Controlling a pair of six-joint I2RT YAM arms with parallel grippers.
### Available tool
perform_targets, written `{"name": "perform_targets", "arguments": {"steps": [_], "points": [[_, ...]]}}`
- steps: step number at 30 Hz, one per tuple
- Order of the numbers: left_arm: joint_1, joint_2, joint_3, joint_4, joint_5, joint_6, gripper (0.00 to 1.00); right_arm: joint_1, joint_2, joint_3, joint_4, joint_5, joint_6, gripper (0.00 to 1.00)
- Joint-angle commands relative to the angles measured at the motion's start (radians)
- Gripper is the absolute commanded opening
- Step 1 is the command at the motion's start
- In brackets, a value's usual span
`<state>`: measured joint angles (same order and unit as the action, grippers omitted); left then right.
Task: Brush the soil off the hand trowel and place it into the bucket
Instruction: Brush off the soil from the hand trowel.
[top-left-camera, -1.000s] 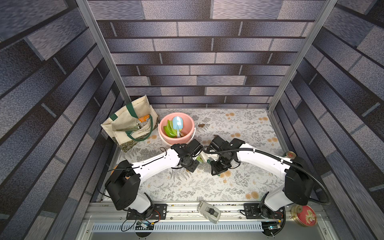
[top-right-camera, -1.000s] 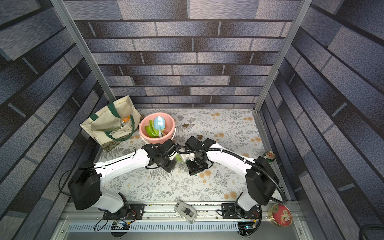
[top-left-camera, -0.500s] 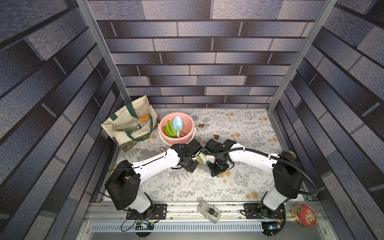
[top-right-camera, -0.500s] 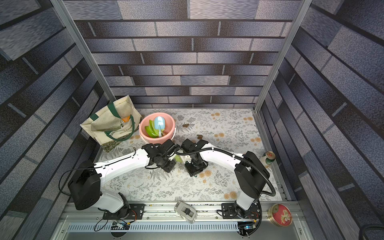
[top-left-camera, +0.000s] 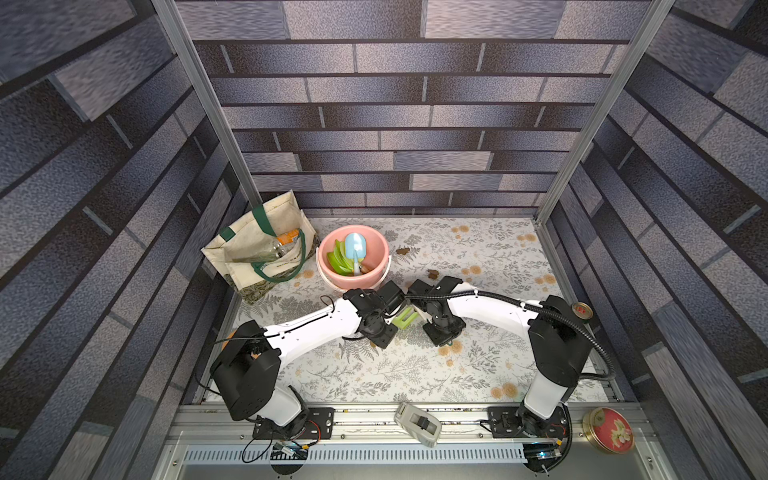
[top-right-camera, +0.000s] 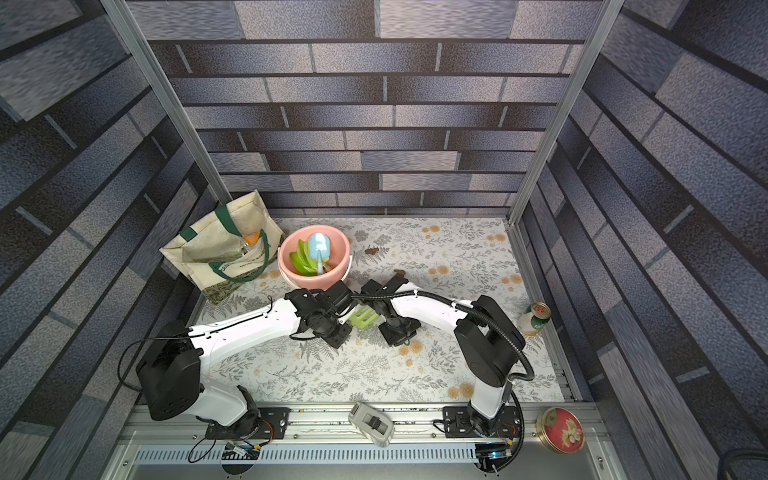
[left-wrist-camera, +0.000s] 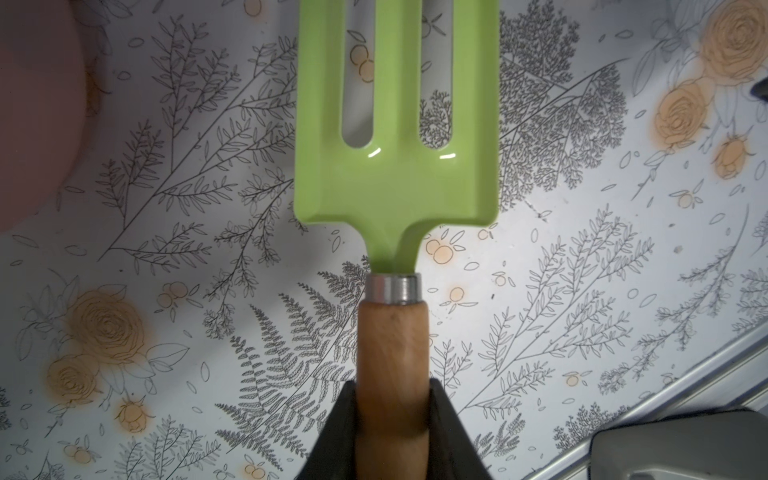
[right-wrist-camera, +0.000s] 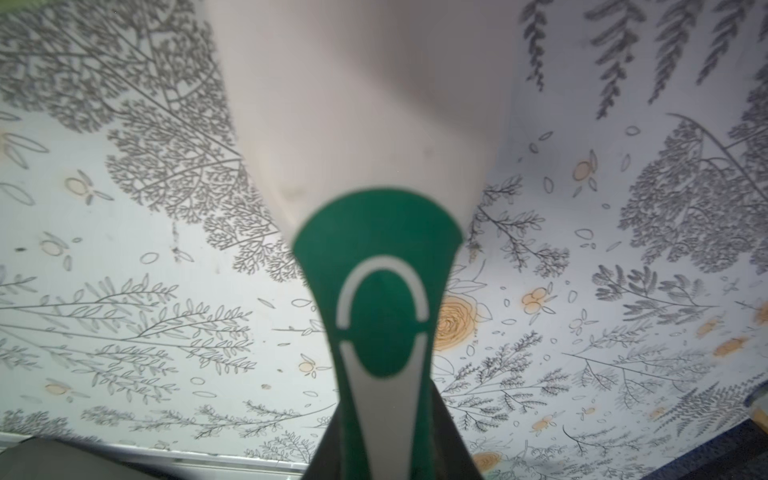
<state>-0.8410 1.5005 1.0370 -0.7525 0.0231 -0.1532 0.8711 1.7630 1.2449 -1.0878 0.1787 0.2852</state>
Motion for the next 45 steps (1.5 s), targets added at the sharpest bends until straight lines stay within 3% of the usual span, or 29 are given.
{"name": "perform_targets", "arguments": {"steps": [1,5,11,19,32,38,45], "points": [[-0.01,-0.032,0.011,0.011,-0.004,0.002,0.12,-0.024,-0.005,0.024,-0.048,0.097,0.036,0.0],[-0.012,-0.037,0.003,0.017,-0.006,0.0,0.12,-0.037,-0.078,0.037,-0.025,0.031,0.008,0.0],[-0.009,-0.026,0.009,0.033,-0.003,0.006,0.12,-0.032,-0.199,0.033,0.058,-0.266,-0.07,0.0],[-0.006,-0.044,0.003,0.046,-0.008,0.006,0.12,-0.016,-0.167,-0.03,0.09,-0.395,-0.074,0.0],[-0.008,-0.05,0.005,0.044,-0.023,0.009,0.12,0.042,-0.063,0.037,0.054,-0.403,-0.123,0.0],[-0.01,-0.062,0.011,0.025,-0.032,0.02,0.12,0.046,0.013,0.045,-0.003,-0.233,-0.156,0.0],[-0.011,-0.105,-0.003,0.009,-0.056,0.008,0.12,0.044,0.071,0.071,-0.028,-0.133,-0.184,0.0]]}}
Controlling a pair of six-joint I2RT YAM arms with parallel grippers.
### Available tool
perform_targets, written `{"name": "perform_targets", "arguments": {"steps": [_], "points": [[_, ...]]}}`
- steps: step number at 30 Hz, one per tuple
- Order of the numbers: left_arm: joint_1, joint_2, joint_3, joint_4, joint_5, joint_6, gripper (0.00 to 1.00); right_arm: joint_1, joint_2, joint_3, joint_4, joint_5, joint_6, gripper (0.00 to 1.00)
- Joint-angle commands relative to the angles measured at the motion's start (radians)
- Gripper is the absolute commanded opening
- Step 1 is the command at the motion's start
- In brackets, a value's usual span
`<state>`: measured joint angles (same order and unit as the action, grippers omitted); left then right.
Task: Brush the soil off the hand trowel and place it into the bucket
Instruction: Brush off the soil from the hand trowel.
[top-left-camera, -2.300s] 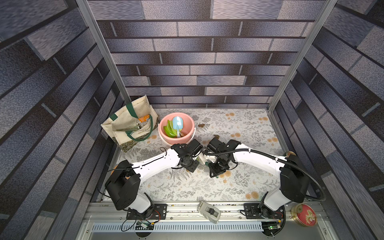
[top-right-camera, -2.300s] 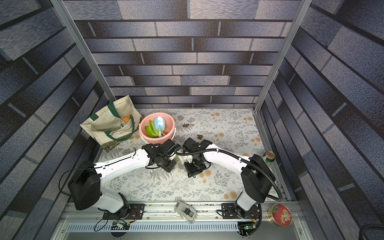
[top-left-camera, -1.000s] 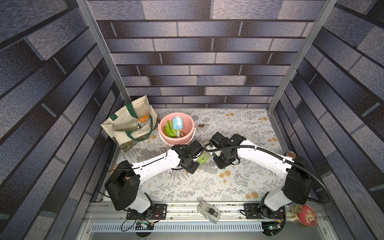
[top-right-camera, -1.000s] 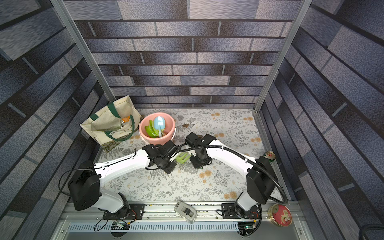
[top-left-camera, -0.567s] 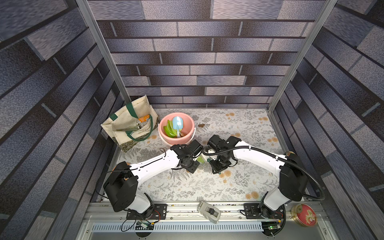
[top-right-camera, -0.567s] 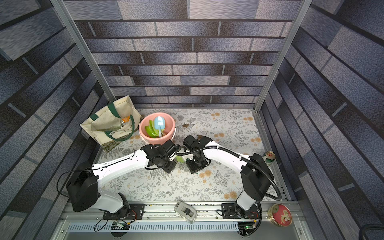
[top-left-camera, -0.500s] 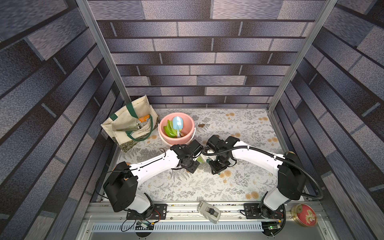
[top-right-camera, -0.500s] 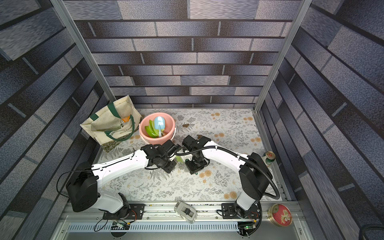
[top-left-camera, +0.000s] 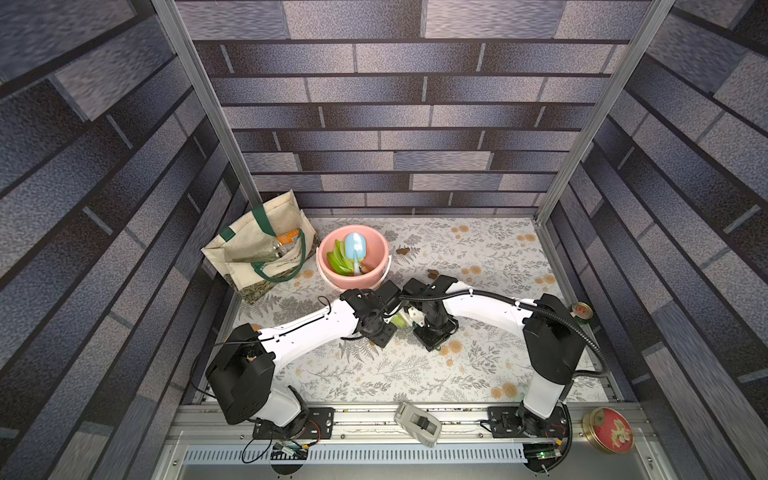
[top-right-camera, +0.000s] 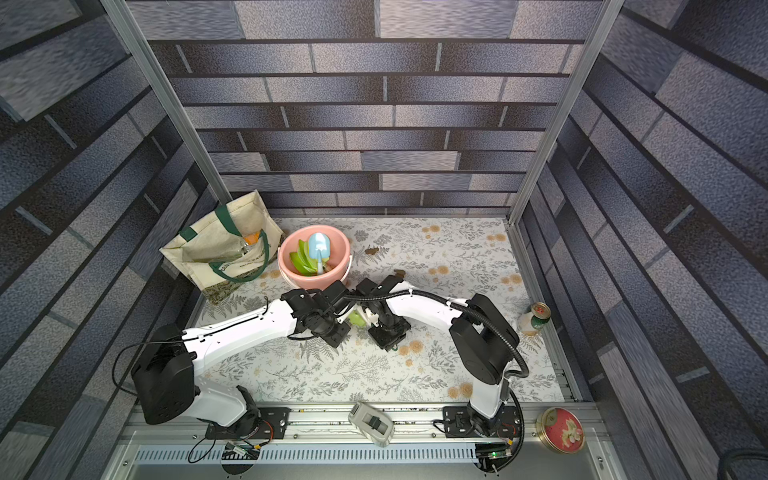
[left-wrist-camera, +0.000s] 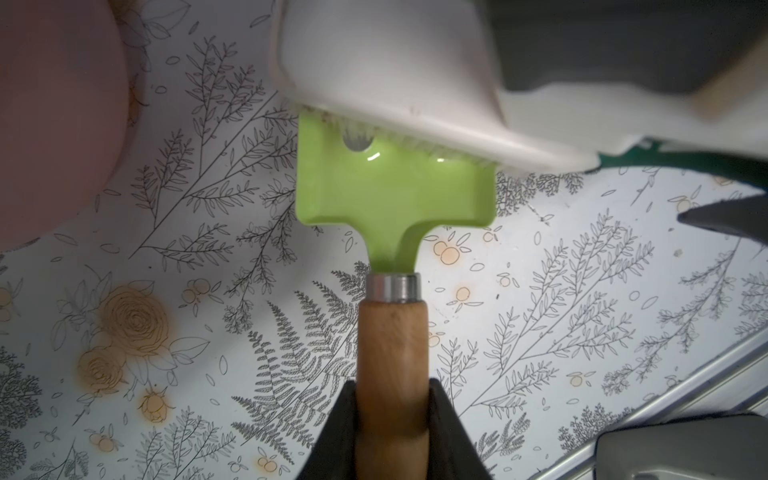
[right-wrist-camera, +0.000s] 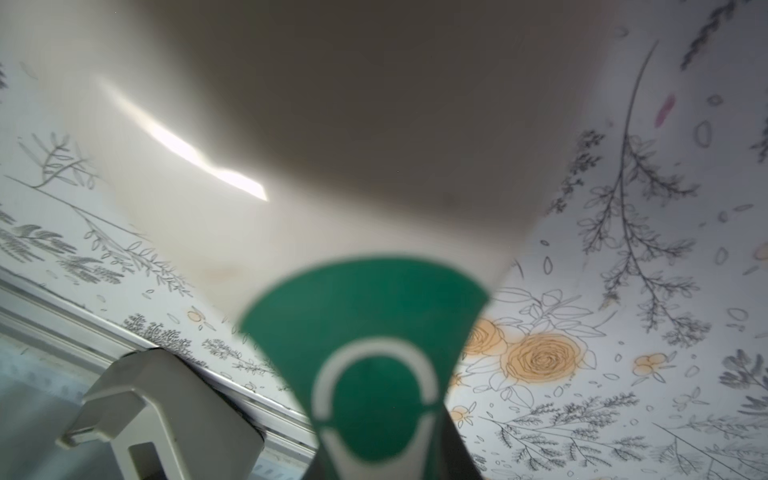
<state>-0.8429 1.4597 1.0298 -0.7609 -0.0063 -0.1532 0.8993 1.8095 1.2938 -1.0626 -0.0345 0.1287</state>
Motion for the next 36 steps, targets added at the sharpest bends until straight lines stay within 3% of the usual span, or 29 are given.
{"name": "perform_targets", "arguments": {"steps": [1,7,14,18,24,26,31,36], "points": [[-0.01,-0.069,0.001,0.016,-0.03,0.006,0.12,0.016,0.027,0.027,-0.058,0.094,-0.027,0.0],[-0.01,-0.09,-0.011,0.003,-0.036,-0.002,0.12,-0.003,0.02,0.036,-0.068,0.141,-0.016,0.0],[-0.005,-0.131,-0.013,-0.03,-0.056,-0.001,0.12,-0.099,-0.022,0.029,-0.051,0.144,0.004,0.0],[0.033,-0.161,-0.002,-0.024,0.023,-0.017,0.12,-0.148,-0.082,0.036,-0.033,0.115,0.017,0.0],[0.168,-0.188,0.007,0.043,0.337,-0.078,0.12,-0.217,-0.191,0.041,0.022,0.096,0.059,0.0],[0.248,-0.191,0.009,0.089,0.525,-0.131,0.13,-0.235,-0.235,0.032,0.055,0.084,0.08,0.0],[0.39,-0.167,-0.022,0.367,0.966,-0.41,0.14,-0.244,-0.331,0.001,0.153,0.145,0.11,0.0],[0.411,-0.091,0.011,0.65,1.177,-0.706,0.14,-0.243,-0.438,-0.068,0.306,0.148,0.07,0.0]]}}
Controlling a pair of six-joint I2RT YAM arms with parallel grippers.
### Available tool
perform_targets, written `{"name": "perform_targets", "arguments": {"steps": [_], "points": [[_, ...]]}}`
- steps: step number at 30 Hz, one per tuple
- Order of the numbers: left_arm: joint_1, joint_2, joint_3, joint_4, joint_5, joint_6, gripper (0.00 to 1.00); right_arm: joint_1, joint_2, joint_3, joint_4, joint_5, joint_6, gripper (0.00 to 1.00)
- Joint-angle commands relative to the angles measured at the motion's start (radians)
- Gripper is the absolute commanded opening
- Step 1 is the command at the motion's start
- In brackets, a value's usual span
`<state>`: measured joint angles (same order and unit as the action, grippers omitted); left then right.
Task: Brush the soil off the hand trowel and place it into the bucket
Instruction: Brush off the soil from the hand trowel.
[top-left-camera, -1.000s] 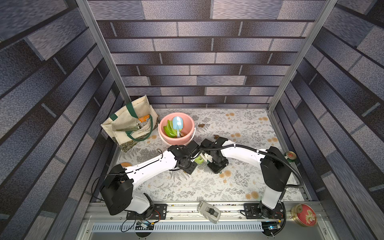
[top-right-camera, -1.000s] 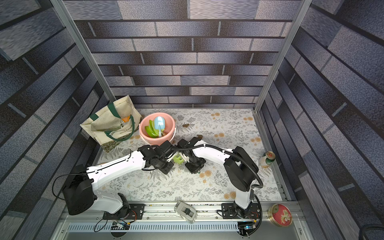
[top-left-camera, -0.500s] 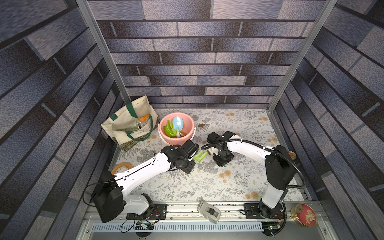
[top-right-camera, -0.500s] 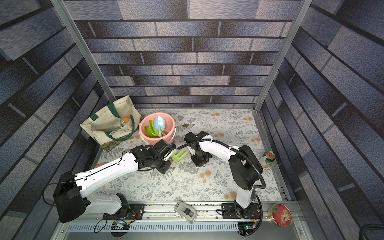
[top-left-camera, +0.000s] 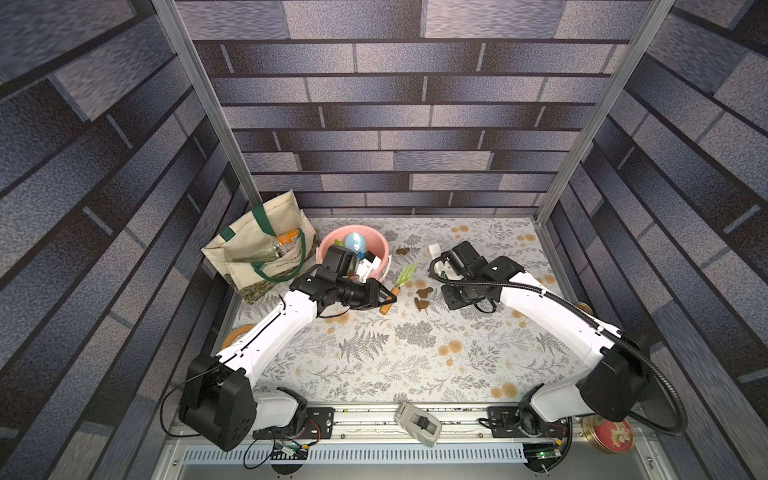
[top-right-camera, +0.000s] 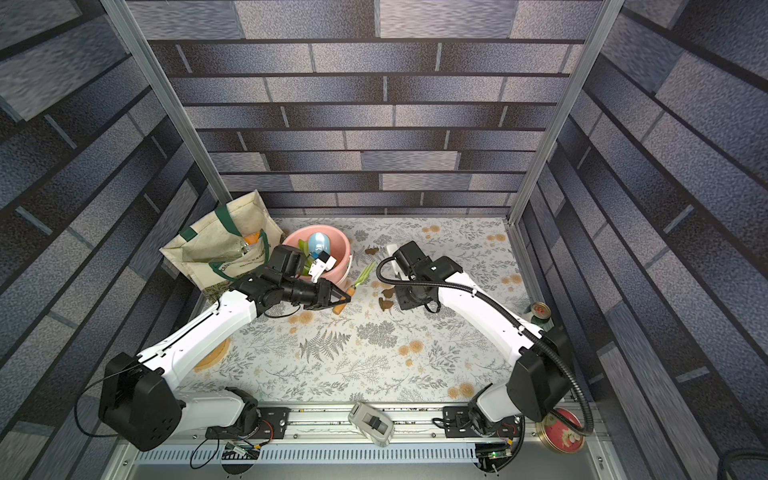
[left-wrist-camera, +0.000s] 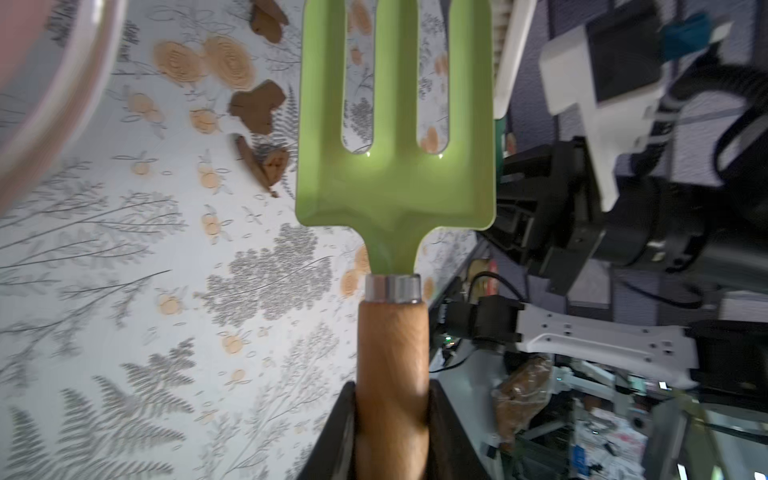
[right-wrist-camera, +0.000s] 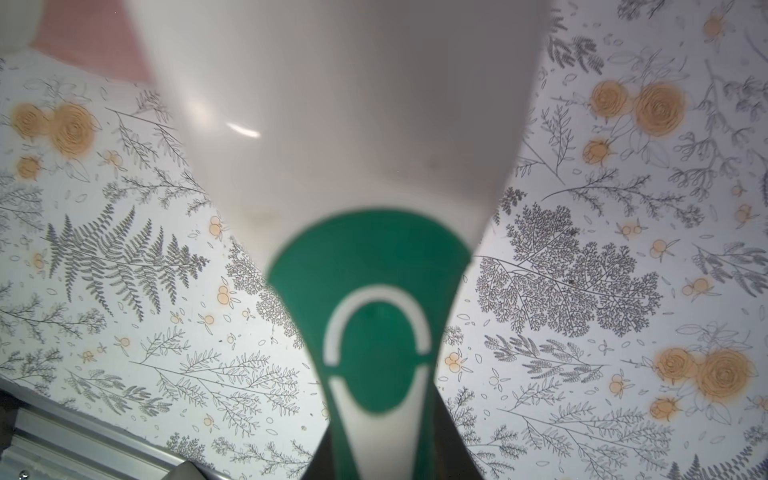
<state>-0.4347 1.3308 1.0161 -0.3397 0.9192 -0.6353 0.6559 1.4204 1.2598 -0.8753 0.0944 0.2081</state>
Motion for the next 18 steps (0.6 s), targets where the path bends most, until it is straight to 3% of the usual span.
{"name": "perform_targets", "arguments": {"steps": [1,5,10,18], "points": [[0.004,0.058,0.042,0.287,0.282,-0.295,0.14,0.002,-0.075,-0.05,0.153,0.024,-0.02,0.0],[-0.013,0.143,0.043,0.592,0.287,-0.569,0.13,0.004,-0.182,-0.111,0.288,0.039,-0.022,0.0],[0.019,0.235,-0.039,1.194,0.163,-1.092,0.13,0.003,-0.265,-0.18,0.393,0.026,-0.007,0.0],[-0.001,0.254,0.003,1.31,0.013,-1.297,0.14,0.004,-0.252,-0.185,0.475,-0.022,-0.037,0.0]]}}
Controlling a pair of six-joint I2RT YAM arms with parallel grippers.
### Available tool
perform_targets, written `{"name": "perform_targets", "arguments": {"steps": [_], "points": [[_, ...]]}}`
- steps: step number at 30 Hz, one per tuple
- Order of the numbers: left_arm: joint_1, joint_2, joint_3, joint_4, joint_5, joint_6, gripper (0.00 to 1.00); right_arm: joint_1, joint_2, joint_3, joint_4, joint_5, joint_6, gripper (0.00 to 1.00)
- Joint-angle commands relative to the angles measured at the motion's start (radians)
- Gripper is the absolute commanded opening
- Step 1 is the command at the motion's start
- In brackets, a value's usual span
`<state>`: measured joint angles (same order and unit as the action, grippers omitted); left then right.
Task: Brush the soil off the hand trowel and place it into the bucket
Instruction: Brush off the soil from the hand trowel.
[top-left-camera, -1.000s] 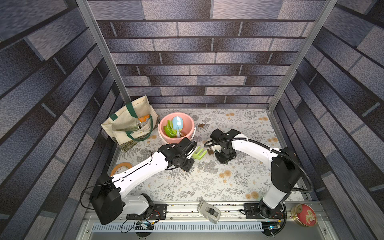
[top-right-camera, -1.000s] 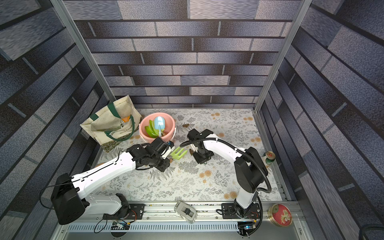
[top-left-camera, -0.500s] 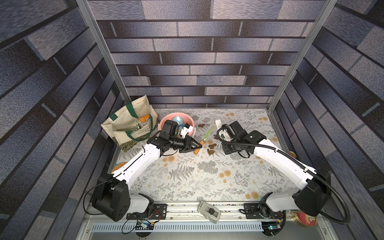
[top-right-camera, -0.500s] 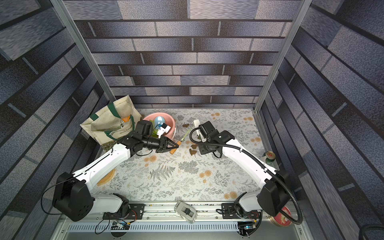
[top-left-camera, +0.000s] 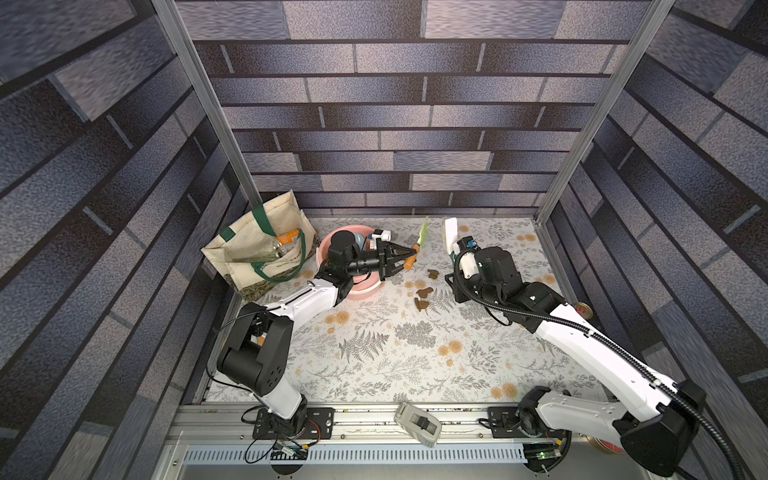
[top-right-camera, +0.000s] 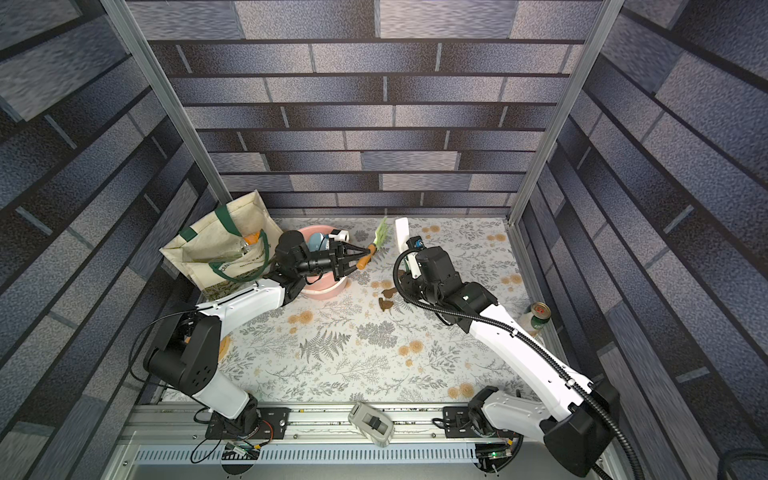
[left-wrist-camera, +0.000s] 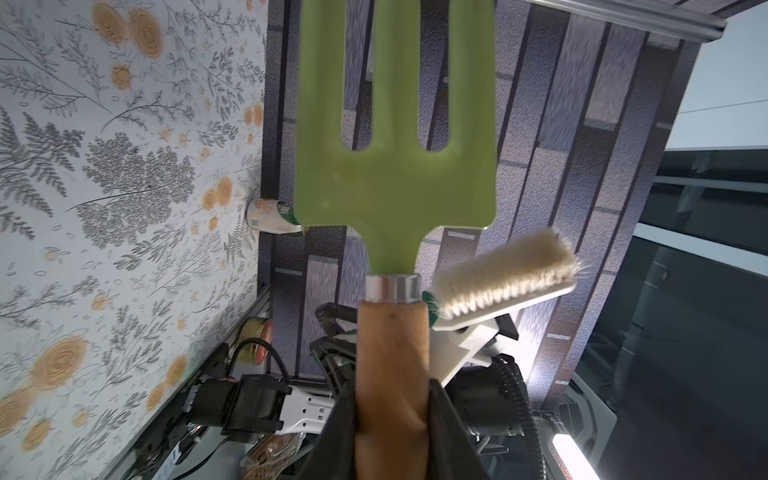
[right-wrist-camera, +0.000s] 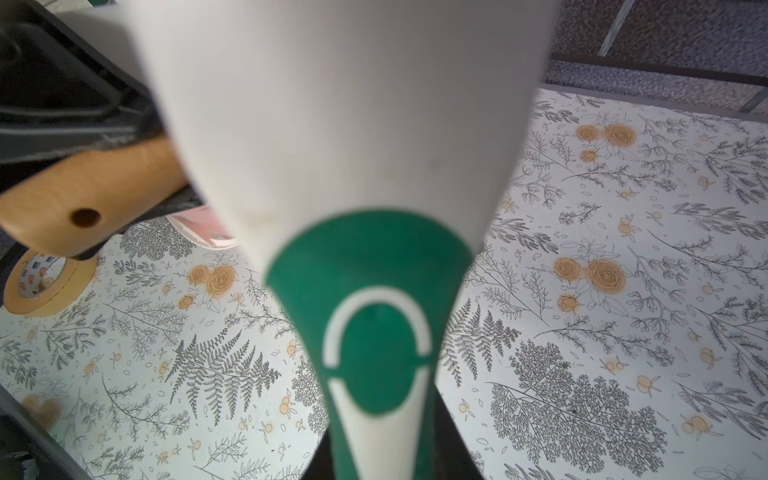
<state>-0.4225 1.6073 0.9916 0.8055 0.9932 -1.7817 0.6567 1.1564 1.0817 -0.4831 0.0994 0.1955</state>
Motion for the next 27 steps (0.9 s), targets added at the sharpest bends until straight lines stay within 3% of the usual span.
{"name": "perform_targets", "arguments": {"steps": [1,11,24,27], "points": [[-0.016,-0.031,0.026,0.159,-0.07,-0.155,0.14,0.003,0.018,-0.006,0.096,-0.04,-0.028,0.0],[-0.052,-0.075,0.041,0.119,-0.059,-0.14,0.15,0.002,0.085,-0.025,0.141,-0.175,-0.051,0.0],[-0.093,-0.105,0.061,0.119,0.039,-0.153,0.16,-0.001,0.147,-0.039,0.203,-0.112,-0.102,0.0],[-0.103,-0.125,0.072,0.036,0.087,-0.097,0.16,-0.007,0.159,-0.025,0.188,-0.099,-0.128,0.0]]}}
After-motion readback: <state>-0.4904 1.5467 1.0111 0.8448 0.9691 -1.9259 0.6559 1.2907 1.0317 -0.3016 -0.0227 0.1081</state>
